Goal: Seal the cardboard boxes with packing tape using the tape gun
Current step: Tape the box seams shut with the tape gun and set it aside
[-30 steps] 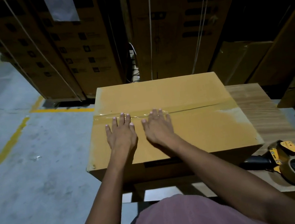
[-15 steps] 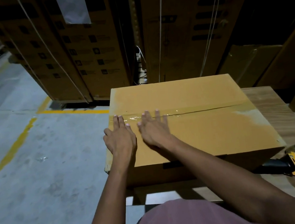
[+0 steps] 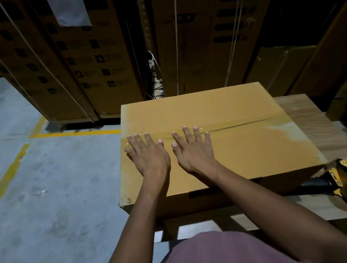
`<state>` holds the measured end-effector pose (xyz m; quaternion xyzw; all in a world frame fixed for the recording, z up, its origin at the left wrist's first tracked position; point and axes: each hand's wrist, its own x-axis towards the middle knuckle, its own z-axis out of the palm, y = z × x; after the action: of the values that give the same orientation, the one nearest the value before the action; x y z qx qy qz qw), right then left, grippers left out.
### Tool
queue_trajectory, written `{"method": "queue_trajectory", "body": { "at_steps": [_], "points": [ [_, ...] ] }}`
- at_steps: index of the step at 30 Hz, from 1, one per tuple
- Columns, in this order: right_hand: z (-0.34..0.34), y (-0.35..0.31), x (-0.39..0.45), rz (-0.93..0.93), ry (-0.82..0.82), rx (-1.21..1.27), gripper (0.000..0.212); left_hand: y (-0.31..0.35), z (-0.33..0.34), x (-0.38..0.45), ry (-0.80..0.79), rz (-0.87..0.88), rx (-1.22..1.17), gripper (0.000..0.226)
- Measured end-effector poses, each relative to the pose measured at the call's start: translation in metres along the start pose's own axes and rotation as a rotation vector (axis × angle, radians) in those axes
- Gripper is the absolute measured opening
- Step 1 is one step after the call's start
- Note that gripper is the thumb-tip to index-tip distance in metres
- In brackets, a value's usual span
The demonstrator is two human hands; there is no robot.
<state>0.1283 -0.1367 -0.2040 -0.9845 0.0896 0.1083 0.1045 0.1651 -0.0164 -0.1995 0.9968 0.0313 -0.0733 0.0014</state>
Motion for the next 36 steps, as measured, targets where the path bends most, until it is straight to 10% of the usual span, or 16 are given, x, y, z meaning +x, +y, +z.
{"method": "queue_trajectory", "body": {
  "at_steps": [6, 14, 23, 30, 36],
  "points": [
    [-0.008, 0.027, -0.007, 0.062, 0.017, 0.049, 0.057, 0.047, 0.004, -0.001, 0.013, 0.274, -0.006, 0.06],
    [-0.046, 0.193, -0.035, 0.66, 0.149, 0.054, 0.056, 0.092, 0.009, -0.014, -0.047, 0.31, -0.04, 0.06],
    [-0.04, 0.166, -0.032, 0.411, 0.089, 0.065, 0.062, 0.188, 0.002, -0.053, -0.102, 0.637, -0.083, 0.057],
    [-0.056, 0.25, -0.066, 0.694, 0.138, 0.151, 0.054, 0.217, 0.004, -0.071, -0.035, 0.583, -0.199, 0.05],
    [-0.055, 0.25, -0.06, 0.477, 0.113, 0.121, 0.061, 0.268, 0.006, -0.094, -0.06, 0.55, -0.253, 0.048]
  ]
}}
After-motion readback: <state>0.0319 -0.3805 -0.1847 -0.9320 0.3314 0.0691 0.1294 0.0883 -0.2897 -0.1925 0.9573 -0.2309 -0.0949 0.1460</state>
